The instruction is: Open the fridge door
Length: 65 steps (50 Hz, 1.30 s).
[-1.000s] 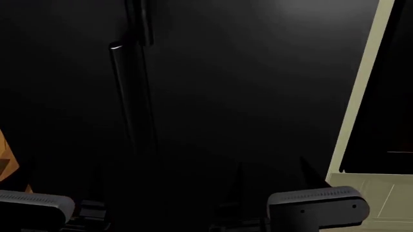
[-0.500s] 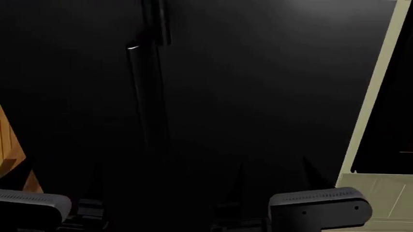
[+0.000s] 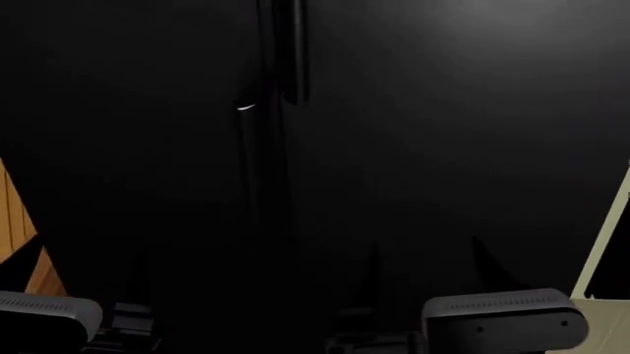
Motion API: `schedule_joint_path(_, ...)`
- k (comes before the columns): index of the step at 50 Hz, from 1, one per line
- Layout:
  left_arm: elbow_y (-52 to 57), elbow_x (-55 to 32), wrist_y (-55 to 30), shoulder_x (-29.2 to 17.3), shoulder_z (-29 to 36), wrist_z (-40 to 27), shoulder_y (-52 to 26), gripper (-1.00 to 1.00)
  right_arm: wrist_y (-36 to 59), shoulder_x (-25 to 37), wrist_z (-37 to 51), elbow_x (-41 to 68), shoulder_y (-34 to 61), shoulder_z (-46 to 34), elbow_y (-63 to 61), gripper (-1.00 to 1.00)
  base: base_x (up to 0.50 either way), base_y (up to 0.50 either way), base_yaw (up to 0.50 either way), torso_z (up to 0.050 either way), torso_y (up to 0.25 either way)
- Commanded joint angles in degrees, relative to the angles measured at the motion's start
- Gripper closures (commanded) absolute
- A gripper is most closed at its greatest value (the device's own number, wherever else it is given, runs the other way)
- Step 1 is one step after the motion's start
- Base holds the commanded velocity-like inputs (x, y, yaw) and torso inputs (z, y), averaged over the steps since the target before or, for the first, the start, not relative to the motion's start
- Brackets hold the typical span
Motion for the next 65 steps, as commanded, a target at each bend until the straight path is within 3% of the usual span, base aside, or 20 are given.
schedule_joint_path(1,0.0,0.6,0.1,0.1,0.5,-0.2,-0.4,-1.0,-0.2,0.3,0.0,0.4,0.0,0.5,-0.1,-1.0,0.49,0.0,0.0,0.0,0.0)
schedule_joint_path(16,0.0,-0.2,-0.2,-0.2,0.7,-0.6,-0.3,-1.0,-0.4,0.8,0.6,1.0,-0.1,0.2,-0.2,-1.0,0.48,0.0,0.0,0.0,0.0)
schedule_joint_path(35,1.7,-2.1,-2.3,-0.6,-0.2,-0.7,-0.1,-1.0,0.3,1.0,0.7,2.1,-0.3,0.0,-1.2,-1.0,0.0,0.0,0.0,0.0,0.0)
schedule_joint_path(36,2.4,7.6,-3.9,7.9,-6.2,10.0,0.6,-1.0,1.3,-4.1,-5.6,-3.8,-0.6,3.0,-2.0,-1.0,0.0,0.0,0.0,0.0,0.0)
schedule_joint_path(46,2.9,5.7,-3.7,6.7,-6.5,8.9,1.3,-1.0,11.5,-5.1,-6.2,-3.5,10.1,-3.3,-3.5,-1.0,0.0,0.0,0.0,0.0,0.0)
schedule_joint_path(65,3.2,3.4,-4.5,5.4,-6.4,7.3,0.8,-1.0,13.2,-7.6,-5.0,3.0,29.6,-9.7,14.1,-1.0,0.0,0.0,0.0,0.0,0.0)
